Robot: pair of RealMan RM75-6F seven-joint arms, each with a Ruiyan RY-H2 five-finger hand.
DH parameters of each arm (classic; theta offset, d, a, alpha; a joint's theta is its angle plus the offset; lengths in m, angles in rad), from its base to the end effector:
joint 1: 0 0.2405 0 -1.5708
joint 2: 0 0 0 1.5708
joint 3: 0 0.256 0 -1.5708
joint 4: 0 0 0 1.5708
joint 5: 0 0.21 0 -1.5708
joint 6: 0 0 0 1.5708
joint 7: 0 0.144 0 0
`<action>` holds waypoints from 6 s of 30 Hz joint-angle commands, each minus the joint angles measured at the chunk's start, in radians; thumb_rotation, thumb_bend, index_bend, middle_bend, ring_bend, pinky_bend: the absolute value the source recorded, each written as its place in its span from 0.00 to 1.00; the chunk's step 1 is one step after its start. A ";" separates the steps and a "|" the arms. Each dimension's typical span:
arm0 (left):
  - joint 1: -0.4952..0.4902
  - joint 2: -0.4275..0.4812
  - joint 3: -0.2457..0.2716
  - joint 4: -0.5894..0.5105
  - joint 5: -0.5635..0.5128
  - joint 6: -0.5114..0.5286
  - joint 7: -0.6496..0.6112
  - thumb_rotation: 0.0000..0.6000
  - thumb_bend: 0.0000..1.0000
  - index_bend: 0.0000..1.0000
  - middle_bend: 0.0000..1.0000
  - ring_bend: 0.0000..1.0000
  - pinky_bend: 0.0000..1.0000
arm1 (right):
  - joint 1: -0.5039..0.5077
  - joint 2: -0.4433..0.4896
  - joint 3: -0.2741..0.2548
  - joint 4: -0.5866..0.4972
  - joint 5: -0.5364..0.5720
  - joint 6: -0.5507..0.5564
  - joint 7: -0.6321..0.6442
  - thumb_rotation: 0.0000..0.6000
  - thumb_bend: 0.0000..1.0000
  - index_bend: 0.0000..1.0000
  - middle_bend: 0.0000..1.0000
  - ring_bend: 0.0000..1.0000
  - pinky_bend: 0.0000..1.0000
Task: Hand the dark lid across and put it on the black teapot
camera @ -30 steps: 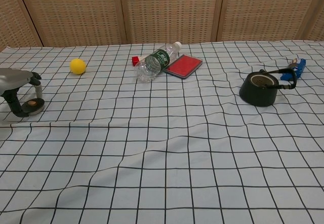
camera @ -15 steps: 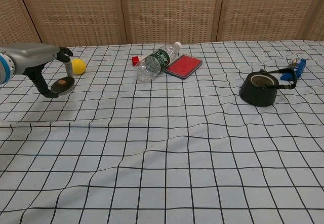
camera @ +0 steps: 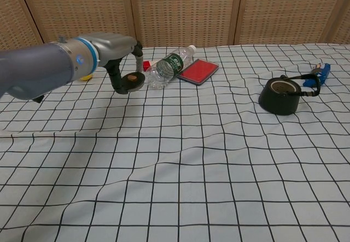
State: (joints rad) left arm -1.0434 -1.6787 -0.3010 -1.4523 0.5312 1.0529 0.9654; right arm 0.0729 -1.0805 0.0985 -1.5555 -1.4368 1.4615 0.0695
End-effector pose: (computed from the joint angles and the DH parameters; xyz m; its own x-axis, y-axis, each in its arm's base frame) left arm -0.0650 0.3888 -0.0366 0.6598 0.2061 0.7226 0.7473 -0.2808 -0.6022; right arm -0.3320 -0.1880 0.1861 0.4086 0.0294 0.9122 -0.9113 0.0686 0.4060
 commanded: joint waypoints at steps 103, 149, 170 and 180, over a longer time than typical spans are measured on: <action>0.766 0.593 0.271 -0.290 0.848 0.430 -1.007 1.00 0.07 0.09 0.00 0.00 0.00 | 0.850 -0.909 0.314 0.347 0.636 -0.508 -0.899 1.00 0.44 0.29 0.06 0.00 0.01; 0.794 0.618 0.211 -0.292 0.868 0.336 -1.079 1.00 0.07 0.09 0.00 0.00 0.00 | 1.028 -1.061 0.293 0.623 0.681 -0.543 -0.887 1.00 0.52 0.38 0.09 0.00 0.01; 0.820 0.611 0.204 -0.310 0.901 0.382 -1.037 1.00 0.07 0.09 0.00 0.00 0.00 | 0.867 -0.765 0.269 0.274 0.630 -0.282 -0.967 1.00 0.52 0.40 0.07 0.00 0.00; 0.825 0.595 0.206 -0.318 0.908 0.386 -0.988 1.00 0.07 0.09 0.00 0.00 0.00 | 0.790 -0.645 0.255 0.226 0.680 -0.271 -0.949 1.00 0.52 0.40 0.07 0.00 0.00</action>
State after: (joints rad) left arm -0.2190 -1.0826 -0.0952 -1.7702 1.4396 1.4395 -0.0235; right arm 0.8701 -1.7333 0.3561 -1.3274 -0.7644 1.1906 -0.8833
